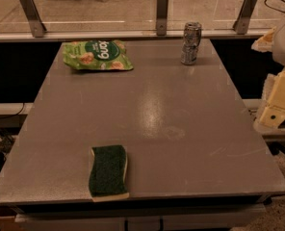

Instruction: Move sponge near green rice chip bag

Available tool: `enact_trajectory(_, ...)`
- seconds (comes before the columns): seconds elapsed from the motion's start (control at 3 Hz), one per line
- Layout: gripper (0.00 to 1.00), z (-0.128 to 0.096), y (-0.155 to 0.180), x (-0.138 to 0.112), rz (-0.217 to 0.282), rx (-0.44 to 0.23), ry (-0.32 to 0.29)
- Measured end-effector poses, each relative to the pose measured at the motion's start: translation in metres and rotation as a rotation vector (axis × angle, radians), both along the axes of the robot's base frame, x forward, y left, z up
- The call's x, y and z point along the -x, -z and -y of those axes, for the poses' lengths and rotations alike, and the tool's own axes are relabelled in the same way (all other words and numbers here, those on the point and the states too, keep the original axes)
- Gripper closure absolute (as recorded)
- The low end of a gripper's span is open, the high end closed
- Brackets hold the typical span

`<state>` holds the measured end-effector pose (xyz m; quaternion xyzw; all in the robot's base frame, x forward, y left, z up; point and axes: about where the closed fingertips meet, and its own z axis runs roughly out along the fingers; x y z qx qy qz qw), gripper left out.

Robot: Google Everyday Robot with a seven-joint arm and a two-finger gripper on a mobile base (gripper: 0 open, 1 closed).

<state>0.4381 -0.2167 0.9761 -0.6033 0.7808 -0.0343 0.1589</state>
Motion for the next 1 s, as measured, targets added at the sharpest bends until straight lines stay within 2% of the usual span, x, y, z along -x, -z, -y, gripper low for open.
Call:
enact_trajectory(0.33, 0.00, 0.000, 0.000, 0.000, 0.000, 0.000, 0.000)
enact_trajectory(0.67, 0.00, -0.014, 0.009, -0.004, -0.012, -0.067, -0.014)
enact_trajectory(1.0, 0.00, -0.064, 0.028, -0.008, -0.031, -0.170, -0.078)
